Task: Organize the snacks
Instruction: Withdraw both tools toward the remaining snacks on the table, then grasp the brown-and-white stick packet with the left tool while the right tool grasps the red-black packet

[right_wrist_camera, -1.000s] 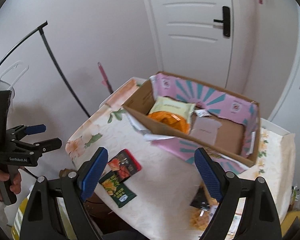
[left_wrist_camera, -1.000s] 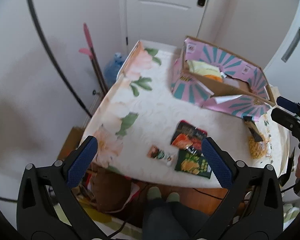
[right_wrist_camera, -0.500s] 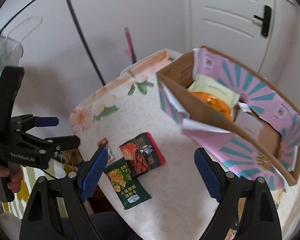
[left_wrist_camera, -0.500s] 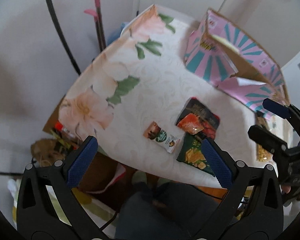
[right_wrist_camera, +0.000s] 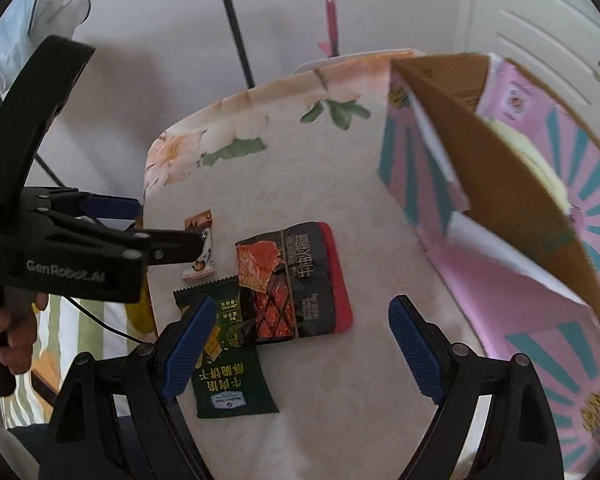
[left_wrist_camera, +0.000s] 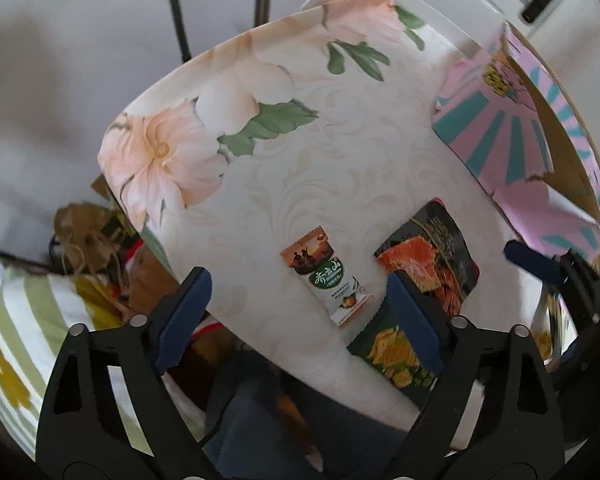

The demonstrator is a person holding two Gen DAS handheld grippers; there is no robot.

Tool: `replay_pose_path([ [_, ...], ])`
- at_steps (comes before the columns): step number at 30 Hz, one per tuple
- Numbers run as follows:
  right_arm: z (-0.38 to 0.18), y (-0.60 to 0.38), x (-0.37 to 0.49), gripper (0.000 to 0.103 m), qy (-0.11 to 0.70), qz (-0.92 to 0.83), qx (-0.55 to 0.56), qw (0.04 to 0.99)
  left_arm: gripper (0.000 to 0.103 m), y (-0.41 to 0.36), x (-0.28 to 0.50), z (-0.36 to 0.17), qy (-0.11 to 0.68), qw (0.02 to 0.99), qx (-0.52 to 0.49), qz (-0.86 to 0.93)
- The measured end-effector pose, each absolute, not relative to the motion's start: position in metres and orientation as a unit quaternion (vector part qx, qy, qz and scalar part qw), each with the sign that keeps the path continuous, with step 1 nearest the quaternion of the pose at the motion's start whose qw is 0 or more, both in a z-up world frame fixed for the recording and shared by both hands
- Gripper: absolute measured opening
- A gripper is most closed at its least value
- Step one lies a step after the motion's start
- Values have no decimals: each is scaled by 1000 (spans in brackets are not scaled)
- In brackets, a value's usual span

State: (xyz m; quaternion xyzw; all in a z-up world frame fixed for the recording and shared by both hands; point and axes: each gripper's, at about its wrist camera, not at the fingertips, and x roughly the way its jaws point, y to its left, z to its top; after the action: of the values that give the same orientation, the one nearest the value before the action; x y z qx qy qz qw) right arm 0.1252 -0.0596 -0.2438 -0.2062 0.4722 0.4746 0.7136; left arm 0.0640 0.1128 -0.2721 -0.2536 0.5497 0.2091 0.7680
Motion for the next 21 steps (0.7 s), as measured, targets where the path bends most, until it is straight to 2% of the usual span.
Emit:
replay_pose_path([
  [2,-249,-56,125,85,471,482,-211,708,77,112,64,-275,547,765,-260,217],
  [4,-254,-53,125,85,468,485,-217,706,73,109,65,-279,548,763,-262,222],
  [9,-261,-44,128,85,464,488,-219,706,68,104,70,-282,544,763,-257,235],
  [15,-266,-36,132,78,462,490,-225,705,40,101,73,-282,544,763,-237,256],
  [17,-268,-33,131,77,462,491,-227,702,27,101,73,-282,544,763,-236,259],
  [21,-272,-28,127,74,455,489,-241,704,21,100,73,-282,543,764,-229,263],
])
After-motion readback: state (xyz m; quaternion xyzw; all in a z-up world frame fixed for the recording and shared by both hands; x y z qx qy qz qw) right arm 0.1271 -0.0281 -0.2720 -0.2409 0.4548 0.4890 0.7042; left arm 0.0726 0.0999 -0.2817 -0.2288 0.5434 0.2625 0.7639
